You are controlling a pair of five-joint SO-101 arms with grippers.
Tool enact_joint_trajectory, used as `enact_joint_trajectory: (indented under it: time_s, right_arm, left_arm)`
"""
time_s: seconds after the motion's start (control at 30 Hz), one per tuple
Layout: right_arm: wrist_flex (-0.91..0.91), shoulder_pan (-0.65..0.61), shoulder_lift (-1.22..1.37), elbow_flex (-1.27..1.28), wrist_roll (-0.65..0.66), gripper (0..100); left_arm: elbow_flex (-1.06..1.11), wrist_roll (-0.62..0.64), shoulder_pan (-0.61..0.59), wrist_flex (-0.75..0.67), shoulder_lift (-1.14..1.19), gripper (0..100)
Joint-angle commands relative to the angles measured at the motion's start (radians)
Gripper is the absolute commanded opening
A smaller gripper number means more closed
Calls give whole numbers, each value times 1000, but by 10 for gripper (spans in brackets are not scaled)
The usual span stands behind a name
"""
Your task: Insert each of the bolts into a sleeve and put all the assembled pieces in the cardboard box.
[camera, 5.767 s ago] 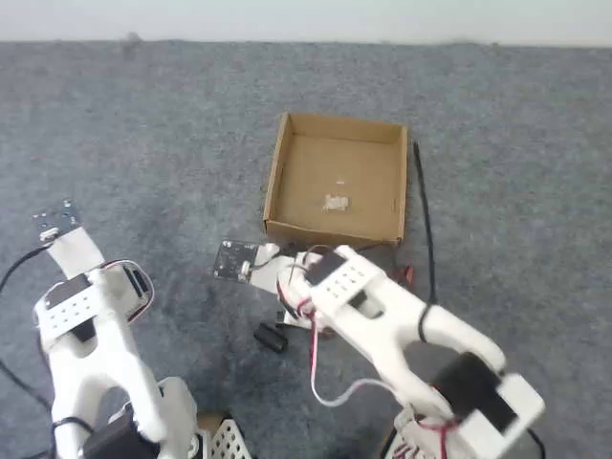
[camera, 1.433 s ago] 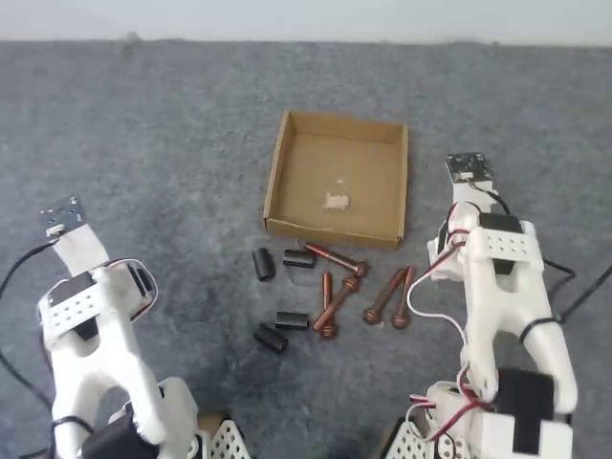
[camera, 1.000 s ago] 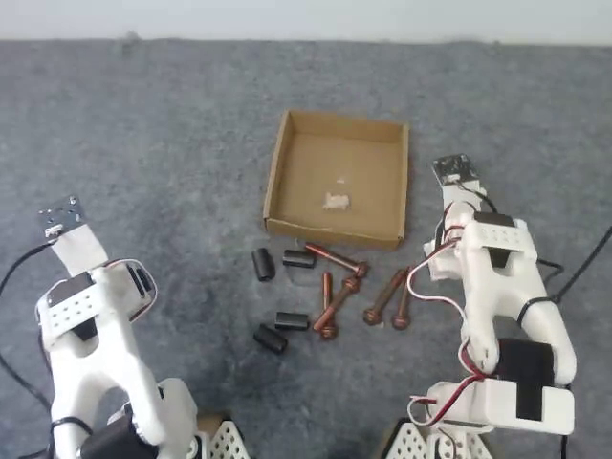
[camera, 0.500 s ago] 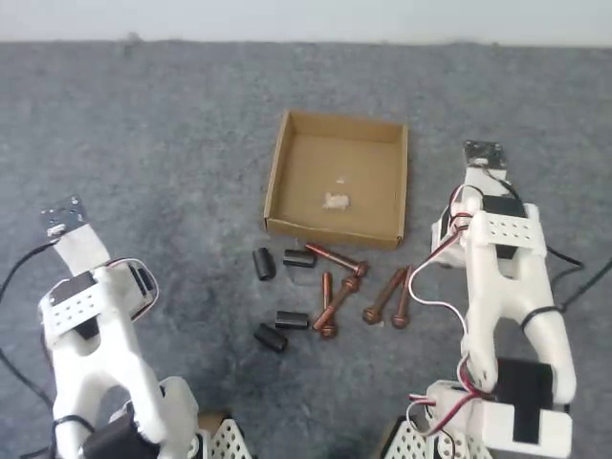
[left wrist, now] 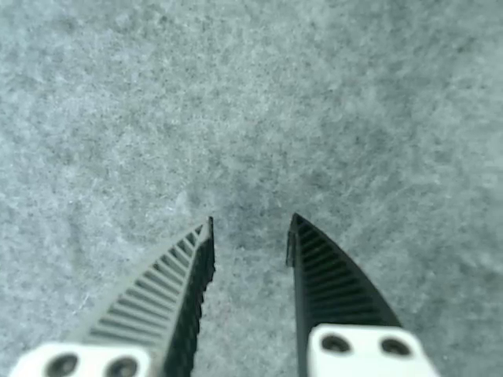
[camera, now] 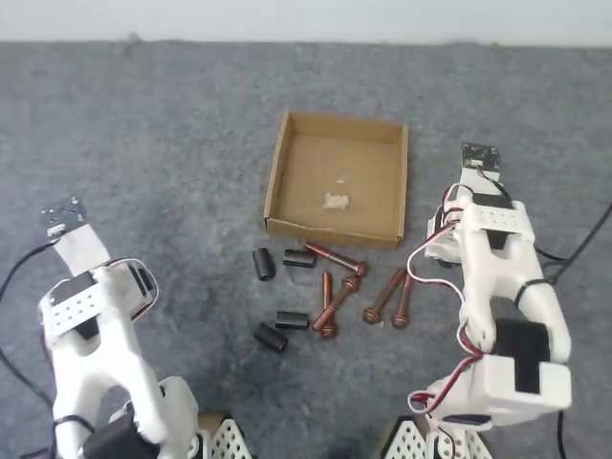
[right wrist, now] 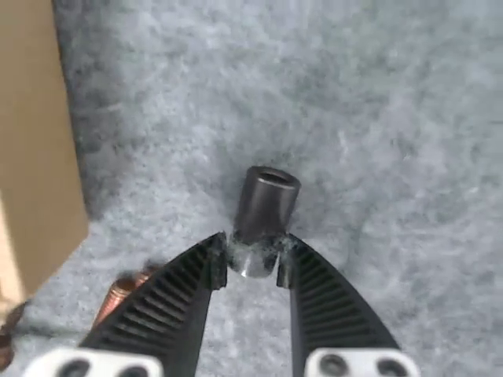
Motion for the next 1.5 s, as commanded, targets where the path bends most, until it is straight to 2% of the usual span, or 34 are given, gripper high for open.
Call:
enact_joint_trajectory:
  time_s: [0.0,0.2,0.33,0.43,0.77,0.93,1.23,1.4,1.47]
  right_arm:
    - [8,-22,4,-60,-6,102]
    - [13,-1,8,-101,-5,102]
    - [56,-15,7,-121,74,102]
    - [84,-21,13,-143,74,102]
    - [25,-24,27,-135,72,102]
    - [13,-19,122,-175,80,102]
    - [102,-16,234,-296,78,96]
    - [99,-16,232,-296,81,6]
    - [101,-18,232,-296,81,10]
  left_arm:
    - [-30,2,6,-11,-11,148]
    - [-22,2,6,-12,-12,148]
    - [-22,2,6,-14,-12,148]
    - [-22,2,6,-15,-12,148]
    - [-22,2,6,-15,-12,148]
    - [-22,2,6,-14,-12,148]
    - [-22,2,6,-11,-12,148]
    - [-21,-23,6,-11,-12,145]
    - [-21,-23,6,-9,-12,145]
